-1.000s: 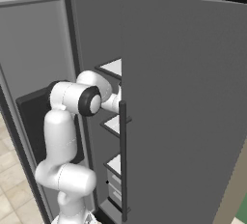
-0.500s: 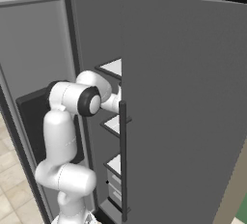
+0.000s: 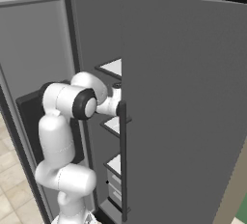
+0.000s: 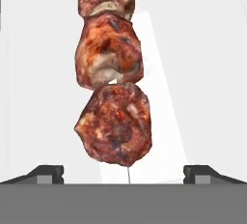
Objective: Store the kebab skewer in the freezer for long-term storage. Close the freezer door after placing the cooked food.
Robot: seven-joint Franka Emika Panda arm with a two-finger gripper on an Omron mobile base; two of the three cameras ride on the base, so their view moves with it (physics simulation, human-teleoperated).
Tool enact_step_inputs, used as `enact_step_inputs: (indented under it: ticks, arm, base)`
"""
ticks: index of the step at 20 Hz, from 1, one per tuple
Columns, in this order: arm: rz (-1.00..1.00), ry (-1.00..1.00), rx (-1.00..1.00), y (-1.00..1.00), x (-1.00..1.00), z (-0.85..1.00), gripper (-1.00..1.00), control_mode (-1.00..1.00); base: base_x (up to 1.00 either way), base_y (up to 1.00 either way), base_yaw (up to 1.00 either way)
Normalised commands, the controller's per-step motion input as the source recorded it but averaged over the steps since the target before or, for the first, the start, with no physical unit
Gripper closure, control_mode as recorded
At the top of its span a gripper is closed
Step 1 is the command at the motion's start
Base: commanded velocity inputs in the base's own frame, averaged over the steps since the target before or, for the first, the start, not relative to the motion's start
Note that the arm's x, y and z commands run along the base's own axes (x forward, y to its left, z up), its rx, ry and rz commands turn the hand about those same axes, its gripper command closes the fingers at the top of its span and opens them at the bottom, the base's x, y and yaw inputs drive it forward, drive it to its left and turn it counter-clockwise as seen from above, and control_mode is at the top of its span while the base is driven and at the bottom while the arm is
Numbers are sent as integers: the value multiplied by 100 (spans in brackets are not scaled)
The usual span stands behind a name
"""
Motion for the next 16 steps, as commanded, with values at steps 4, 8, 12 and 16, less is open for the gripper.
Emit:
enact_step_inputs:
  ticks: [4,8,12,16]
  arm:
    - [0,0,-2,17,-37,0,-100,-100]
    - [0,0,-1,15,-37,0,-100,-100]
    - [0,0,0,9,-38,2,-100,-100]
    - [0,4,0,22,-33,15,-100,-100]
  base:
    - [0,0,0]
    - [0,0,0]
    - [0,0,0]
    - [0,0,0]
